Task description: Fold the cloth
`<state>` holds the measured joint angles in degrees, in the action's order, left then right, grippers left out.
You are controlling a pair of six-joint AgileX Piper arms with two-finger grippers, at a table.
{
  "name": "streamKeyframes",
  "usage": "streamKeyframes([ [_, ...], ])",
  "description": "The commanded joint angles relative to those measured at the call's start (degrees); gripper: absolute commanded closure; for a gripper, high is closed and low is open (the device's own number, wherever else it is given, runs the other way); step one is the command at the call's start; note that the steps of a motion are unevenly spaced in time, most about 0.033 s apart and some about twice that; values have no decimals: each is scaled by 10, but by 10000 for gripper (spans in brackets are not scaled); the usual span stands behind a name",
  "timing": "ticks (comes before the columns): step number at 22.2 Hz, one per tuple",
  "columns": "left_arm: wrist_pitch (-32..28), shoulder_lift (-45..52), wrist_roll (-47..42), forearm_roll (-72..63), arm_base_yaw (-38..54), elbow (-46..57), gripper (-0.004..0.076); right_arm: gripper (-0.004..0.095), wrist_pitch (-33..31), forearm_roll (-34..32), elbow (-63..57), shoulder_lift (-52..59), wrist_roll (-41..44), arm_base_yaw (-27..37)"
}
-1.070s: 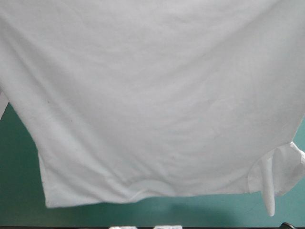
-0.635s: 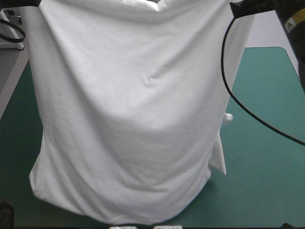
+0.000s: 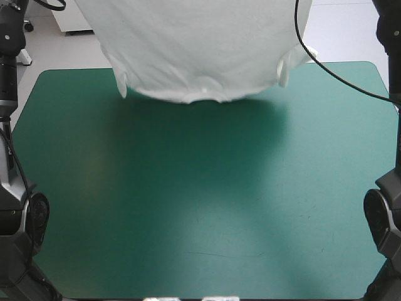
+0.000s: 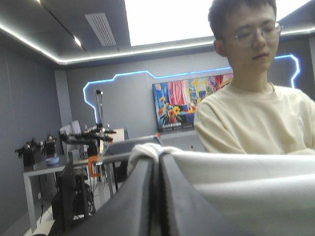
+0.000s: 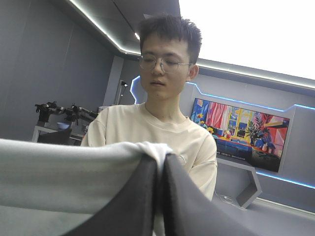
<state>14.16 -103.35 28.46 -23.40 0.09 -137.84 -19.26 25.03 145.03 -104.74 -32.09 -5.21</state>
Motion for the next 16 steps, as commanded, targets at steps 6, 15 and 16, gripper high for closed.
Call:
streamKeyframes([
  [6, 252, -3, -63, -6, -1, 36, 733, 925, -159, 5, -58, 7, 47, 11],
  [15, 438, -12, -109, 28, -1, 300, 733, 924, -279, 10, -376, 69, 70, 11],
  [16, 442, -10, -109, 28, -1, 324, 733, 925, -279, 10, -424, 80, 70, 11],
])
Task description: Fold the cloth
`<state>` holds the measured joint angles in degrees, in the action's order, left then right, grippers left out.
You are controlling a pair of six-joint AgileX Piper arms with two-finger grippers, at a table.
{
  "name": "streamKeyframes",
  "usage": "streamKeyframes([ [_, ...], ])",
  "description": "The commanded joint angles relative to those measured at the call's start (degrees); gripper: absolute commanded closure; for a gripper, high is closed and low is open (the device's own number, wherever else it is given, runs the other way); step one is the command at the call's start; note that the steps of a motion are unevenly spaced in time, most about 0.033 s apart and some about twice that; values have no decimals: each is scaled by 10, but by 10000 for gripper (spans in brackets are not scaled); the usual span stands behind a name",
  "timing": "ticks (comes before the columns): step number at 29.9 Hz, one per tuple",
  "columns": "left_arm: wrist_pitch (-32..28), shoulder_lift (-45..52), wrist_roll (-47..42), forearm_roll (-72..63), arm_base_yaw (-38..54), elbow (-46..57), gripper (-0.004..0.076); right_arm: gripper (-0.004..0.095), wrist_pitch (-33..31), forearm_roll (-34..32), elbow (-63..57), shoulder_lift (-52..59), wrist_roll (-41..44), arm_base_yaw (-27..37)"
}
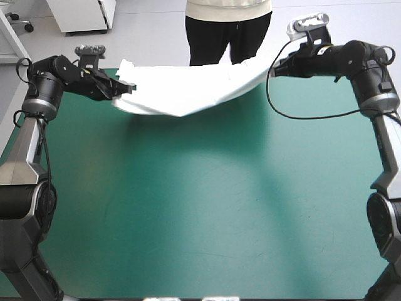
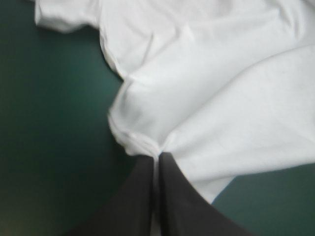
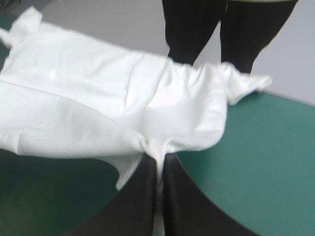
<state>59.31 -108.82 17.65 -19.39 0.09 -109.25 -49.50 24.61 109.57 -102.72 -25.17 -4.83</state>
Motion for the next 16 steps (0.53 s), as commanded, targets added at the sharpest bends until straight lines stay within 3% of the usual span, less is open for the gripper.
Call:
streamKeyframes([
  [1, -7, 48, 0, -14, -1, 57, 733, 925, 23, 14, -93, 70, 1, 7],
  [9, -20, 84, 33, -15, -11, 268, 733, 925, 52, 10, -387, 146, -18, 7],
  [16, -53, 128, 44, -12, -21, 407, 733, 925, 55, -13, -518, 170, -14, 7],
])
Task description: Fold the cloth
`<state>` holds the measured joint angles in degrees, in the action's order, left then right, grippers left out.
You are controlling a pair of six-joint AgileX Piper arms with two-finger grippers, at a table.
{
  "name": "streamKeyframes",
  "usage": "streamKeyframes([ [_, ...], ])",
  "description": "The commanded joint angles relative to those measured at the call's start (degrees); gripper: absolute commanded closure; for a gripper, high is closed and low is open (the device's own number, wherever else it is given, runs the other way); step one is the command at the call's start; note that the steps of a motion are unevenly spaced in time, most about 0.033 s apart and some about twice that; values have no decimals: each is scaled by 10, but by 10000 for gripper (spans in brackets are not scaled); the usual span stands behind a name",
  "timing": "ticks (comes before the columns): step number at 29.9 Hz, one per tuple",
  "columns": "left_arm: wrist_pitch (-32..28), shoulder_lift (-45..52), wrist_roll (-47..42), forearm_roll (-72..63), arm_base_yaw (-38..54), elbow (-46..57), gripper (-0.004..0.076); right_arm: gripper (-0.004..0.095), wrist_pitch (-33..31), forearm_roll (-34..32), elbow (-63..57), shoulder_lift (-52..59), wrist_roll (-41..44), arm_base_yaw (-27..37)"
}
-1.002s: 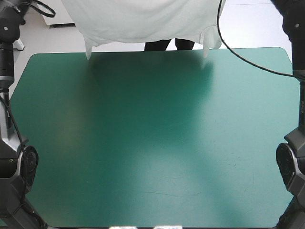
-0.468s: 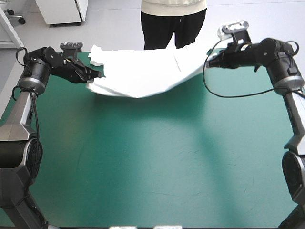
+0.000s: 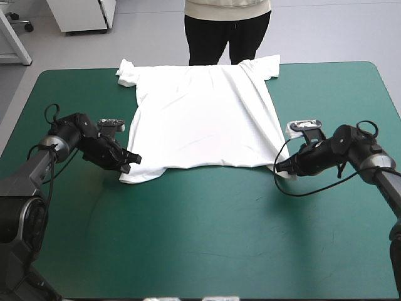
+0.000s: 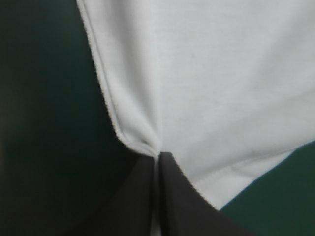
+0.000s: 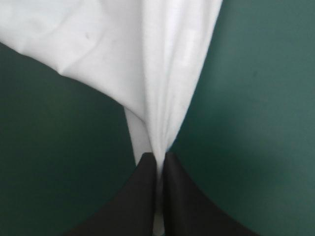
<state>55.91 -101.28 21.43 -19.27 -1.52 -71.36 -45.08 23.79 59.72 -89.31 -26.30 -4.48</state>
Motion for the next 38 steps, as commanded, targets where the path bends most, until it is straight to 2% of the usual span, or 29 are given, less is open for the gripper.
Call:
streamKeyframes([
  [1, -22, 63, 6, -12, -5, 42, 733, 925, 11, -15, -31, 41, 2, 4],
  [8, -20, 147, -23, 61, -5, 101, 733, 925, -4, -88, -81, 88, 52, 4],
  [21, 18, 267, -54, 86, -6, 223, 733, 926, -49, -89, -219, 207, 67, 4],
  [28, 48, 347, -73, 85, -6, 275, 733, 925, -82, -87, -235, 275, 89, 4],
  [32, 73, 380, -73, 85, -6, 290, 733, 925, -121, -87, -235, 294, 95, 4],
  [38, 67, 405, -73, 83, -6, 324, 733, 925, -116, -89, -236, 305, 100, 4],
])
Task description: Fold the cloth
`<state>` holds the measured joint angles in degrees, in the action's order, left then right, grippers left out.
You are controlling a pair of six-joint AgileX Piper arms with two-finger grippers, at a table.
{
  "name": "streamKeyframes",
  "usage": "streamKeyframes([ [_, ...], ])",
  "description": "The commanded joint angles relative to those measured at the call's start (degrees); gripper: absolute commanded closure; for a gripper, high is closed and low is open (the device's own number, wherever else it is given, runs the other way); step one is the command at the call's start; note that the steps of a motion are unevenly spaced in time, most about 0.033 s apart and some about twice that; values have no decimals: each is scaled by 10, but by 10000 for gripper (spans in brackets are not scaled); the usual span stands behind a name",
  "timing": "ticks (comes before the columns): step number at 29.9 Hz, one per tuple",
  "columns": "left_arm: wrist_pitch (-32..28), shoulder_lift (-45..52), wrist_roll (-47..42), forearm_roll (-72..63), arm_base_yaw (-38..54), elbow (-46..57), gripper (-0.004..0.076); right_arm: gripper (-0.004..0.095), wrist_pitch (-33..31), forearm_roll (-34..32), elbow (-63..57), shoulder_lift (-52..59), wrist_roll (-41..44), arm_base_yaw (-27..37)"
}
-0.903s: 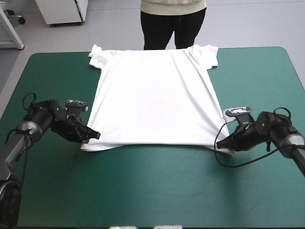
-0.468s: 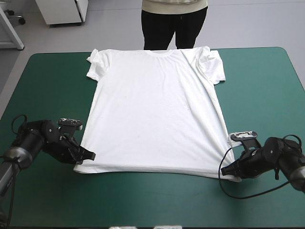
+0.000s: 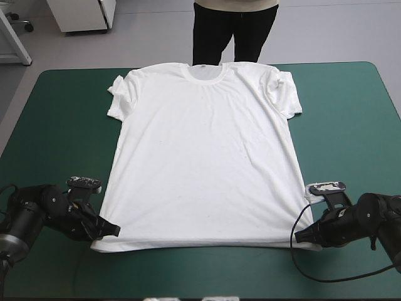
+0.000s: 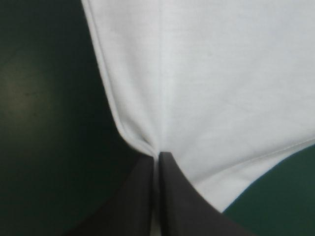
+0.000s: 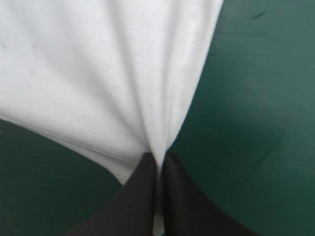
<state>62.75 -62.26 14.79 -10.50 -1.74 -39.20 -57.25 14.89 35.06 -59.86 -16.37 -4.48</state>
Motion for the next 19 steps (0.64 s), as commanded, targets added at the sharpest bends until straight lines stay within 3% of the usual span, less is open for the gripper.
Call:
streamKeyframes([
  [1, -8, 14, -6, -7, -4, 6, 733, 925, 9, 0, 11, 10, 0, 4],
  [5, -37, 13, -6, -8, -4, 11, 733, 914, 16, 0, 11, 10, 0, 4],
  [9, -46, 13, -5, -9, -4, 11, 703, 770, 16, 1, 11, 10, 1, 4],
  [14, -59, 13, 0, -35, -4, 10, 523, 538, 20, 7, 18, 10, 8, 4],
  [15, -65, 13, 0, -45, -4, 10, 457, 514, 20, 8, 24, 10, 12, 4],
  [19, -104, 13, 0, -69, -4, -13, 352, 498, 30, 6, 75, 10, 13, 4],
])
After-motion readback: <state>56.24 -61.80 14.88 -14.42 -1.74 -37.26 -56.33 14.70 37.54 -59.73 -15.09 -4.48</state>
